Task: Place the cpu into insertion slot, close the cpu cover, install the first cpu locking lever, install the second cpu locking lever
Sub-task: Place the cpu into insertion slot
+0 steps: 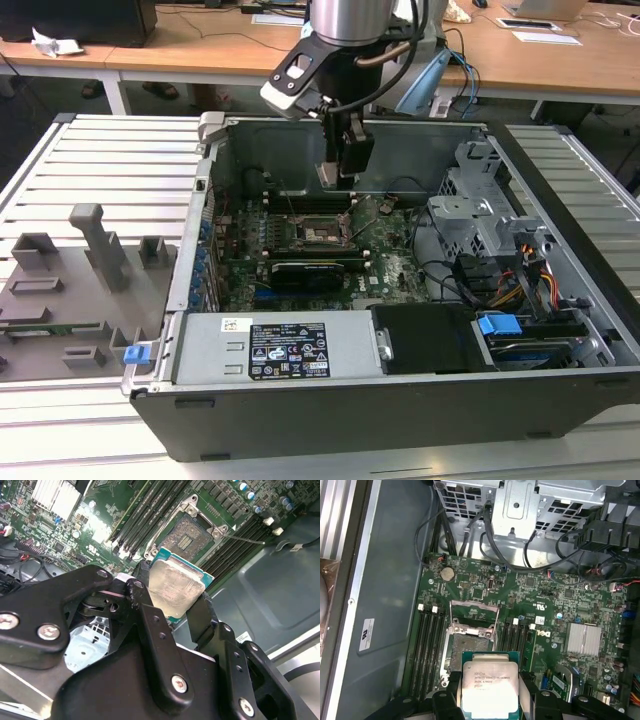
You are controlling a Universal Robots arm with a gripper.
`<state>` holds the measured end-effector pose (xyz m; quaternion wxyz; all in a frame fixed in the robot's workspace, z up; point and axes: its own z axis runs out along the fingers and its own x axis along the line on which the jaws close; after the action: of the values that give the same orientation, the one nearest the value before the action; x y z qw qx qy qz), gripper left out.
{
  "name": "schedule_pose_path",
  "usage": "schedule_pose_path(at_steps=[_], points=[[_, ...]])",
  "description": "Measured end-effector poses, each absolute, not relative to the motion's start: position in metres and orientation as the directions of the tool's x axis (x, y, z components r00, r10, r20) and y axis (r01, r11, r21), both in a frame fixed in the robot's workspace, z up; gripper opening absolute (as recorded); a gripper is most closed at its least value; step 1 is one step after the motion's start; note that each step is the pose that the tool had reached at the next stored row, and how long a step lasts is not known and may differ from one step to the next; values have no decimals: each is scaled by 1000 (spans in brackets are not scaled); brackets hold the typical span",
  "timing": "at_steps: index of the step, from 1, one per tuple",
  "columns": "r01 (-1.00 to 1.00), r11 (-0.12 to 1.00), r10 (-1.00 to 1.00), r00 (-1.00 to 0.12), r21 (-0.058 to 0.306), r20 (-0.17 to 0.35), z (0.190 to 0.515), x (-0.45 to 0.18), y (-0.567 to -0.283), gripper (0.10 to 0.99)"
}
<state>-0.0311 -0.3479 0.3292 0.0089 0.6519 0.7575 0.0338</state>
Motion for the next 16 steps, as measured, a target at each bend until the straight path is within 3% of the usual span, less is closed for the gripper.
schedule_pose_path(at_steps=[16], points=[[990,124,992,-126,60,31,326,-31,-348,541]])
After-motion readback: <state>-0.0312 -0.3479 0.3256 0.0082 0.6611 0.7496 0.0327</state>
